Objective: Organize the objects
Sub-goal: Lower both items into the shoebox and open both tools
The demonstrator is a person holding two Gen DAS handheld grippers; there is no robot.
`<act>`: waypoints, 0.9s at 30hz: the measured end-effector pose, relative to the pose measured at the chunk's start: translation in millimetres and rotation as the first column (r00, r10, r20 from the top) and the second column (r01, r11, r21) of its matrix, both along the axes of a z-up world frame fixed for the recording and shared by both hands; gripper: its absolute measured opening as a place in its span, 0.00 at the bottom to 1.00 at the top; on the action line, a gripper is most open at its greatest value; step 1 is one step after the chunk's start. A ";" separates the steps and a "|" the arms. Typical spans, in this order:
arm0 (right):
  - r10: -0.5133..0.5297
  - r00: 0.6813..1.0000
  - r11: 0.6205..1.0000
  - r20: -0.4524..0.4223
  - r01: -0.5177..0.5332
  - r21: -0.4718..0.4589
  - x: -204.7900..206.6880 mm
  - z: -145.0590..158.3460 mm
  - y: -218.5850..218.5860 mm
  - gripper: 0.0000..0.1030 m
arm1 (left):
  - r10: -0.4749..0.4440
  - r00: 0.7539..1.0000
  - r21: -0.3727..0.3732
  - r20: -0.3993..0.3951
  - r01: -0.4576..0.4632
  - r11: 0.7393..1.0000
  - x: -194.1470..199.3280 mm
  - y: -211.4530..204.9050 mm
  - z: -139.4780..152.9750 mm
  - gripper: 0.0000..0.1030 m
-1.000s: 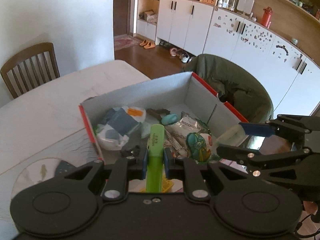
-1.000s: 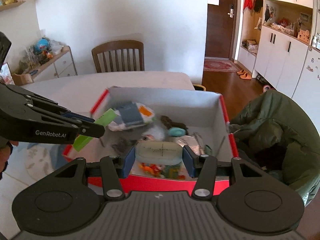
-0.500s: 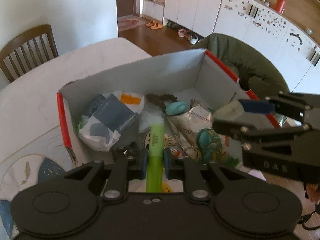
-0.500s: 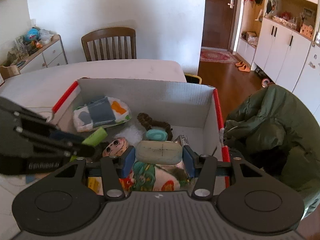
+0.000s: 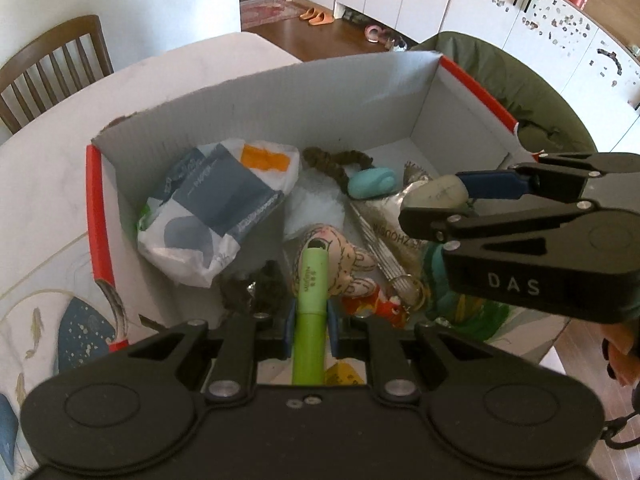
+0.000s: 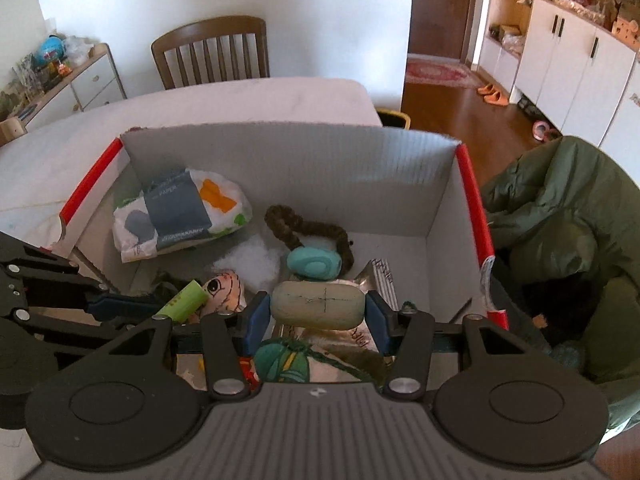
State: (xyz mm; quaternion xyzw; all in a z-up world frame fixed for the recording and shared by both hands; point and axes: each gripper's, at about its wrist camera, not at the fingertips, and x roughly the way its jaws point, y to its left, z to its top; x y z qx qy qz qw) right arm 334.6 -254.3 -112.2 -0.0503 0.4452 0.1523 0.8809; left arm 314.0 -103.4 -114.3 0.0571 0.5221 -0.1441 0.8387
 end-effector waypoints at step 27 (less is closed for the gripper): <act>0.001 1.000 0.996 0.019 -0.002 0.095 -17.5 22.3 -19.9 0.54 | 0.025 1.000 0.011 -0.006 -0.025 1.000 3.5 0.2 0.2 0.45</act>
